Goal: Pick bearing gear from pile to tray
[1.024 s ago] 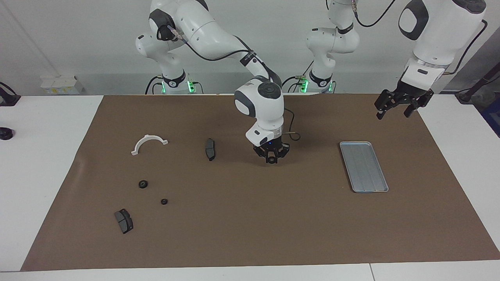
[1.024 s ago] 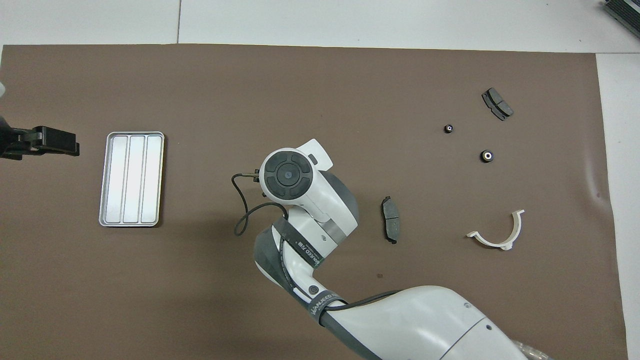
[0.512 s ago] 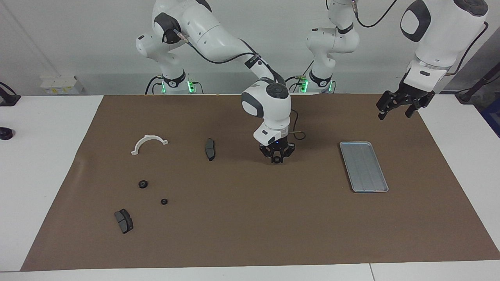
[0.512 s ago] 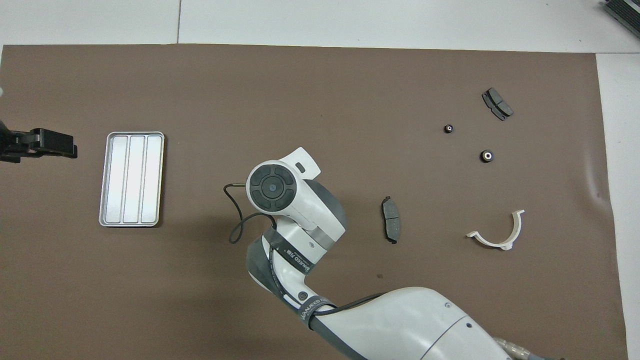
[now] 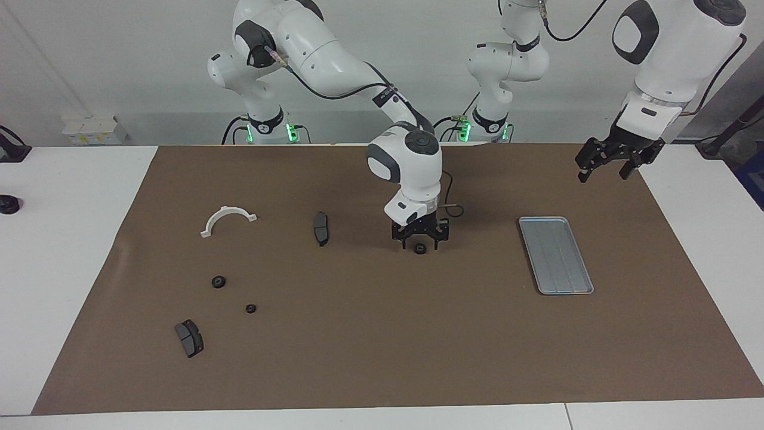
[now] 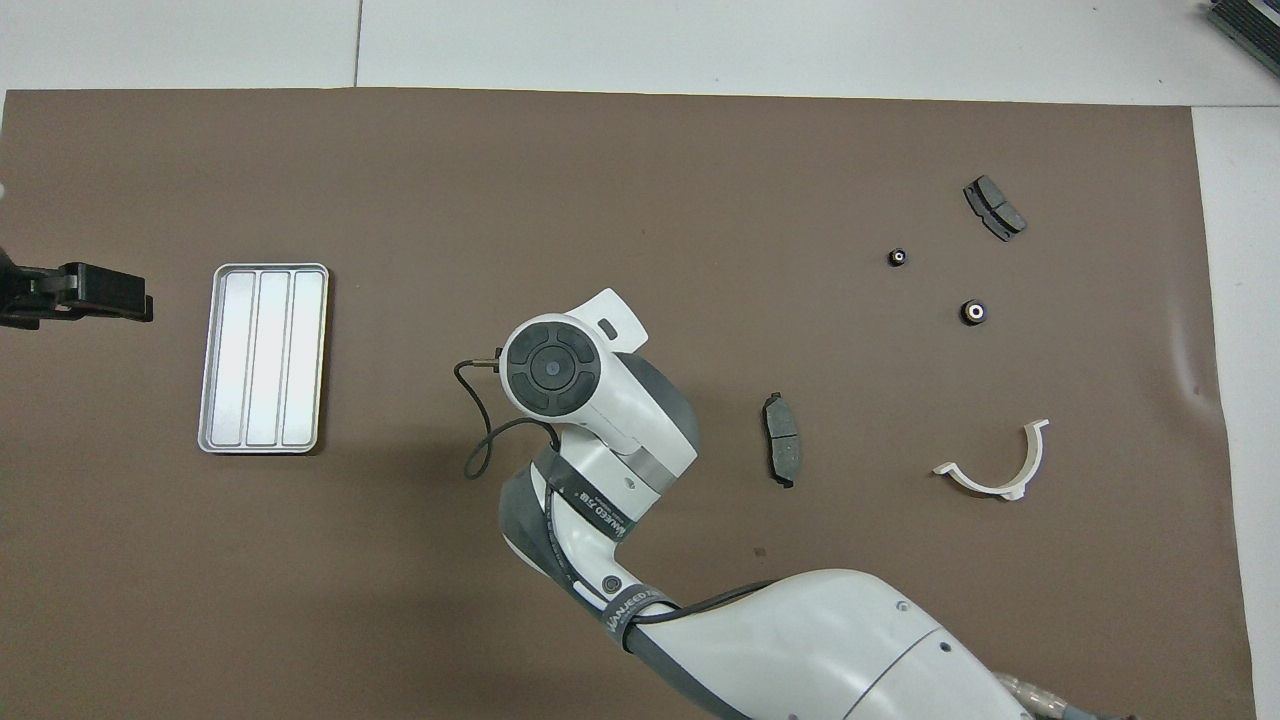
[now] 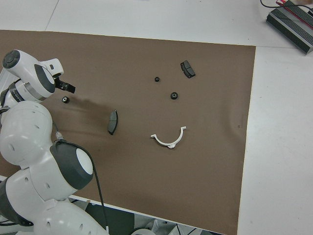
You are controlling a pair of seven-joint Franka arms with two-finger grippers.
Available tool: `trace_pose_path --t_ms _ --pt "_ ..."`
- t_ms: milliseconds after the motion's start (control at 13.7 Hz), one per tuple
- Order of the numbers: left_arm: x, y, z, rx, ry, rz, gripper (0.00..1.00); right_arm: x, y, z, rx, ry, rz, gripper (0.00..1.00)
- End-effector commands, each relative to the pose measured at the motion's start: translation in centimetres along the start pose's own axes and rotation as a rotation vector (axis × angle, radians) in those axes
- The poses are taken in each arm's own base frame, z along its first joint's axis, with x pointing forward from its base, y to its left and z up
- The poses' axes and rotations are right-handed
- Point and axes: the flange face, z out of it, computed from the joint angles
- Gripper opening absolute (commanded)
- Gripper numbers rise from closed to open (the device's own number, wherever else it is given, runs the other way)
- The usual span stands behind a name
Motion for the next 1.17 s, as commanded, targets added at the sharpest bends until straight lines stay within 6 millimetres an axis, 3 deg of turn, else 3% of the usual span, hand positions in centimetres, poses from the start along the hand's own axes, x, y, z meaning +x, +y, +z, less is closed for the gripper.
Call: trace_pose_path --t_ms 0,146,366,585,659,732,951,1024,1098 --pt "-1.1 6.5 0.6 -0.003 0.009 -0.009 1.00 2.1 6.4 -4.6 -0.018 0.021 0.002 1.00" --pt "-1.3 11.6 1.9 0.002 -0.004 -0.011 1.00 3.7 10.9 -6.9 -0.025 0.028 0.037 1.00" --pt "-2.0 20.1 7.1 0.026 -0.026 -0.001 1.00 5.4 17.9 -9.0 -0.080 0.006 0.007 1.00" --pt "-2.4 24.0 12.0 -0.008 0.027 -0.004 1.00 6.6 23.6 -9.9 -0.100 -0.028 -0.027 1.00" --pt "-2.4 25.1 14.5 -0.003 0.020 0.009 1.00 7.3 25.6 -10.0 -0.099 -0.035 -0.038 1.00" --pt "-3.1 27.4 17.0 -0.004 0.027 0.035 1.00 7.9 27.9 -9.9 -0.087 -0.052 -0.060 1.00" --pt "-4.3 29.2 22.1 -0.056 0.048 0.037 1.00 9.5 34.2 -9.1 -0.076 -0.080 -0.141 1.00" --pt "-5.7 30.3 24.4 -0.066 0.043 0.046 1.00 10.1 36.8 -8.4 -0.081 -0.091 -0.166 1.00" --pt "-6.8 30.1 25.9 -0.076 0.038 0.042 1.00 10.5 38.6 -7.3 -0.081 -0.096 -0.197 1.00"
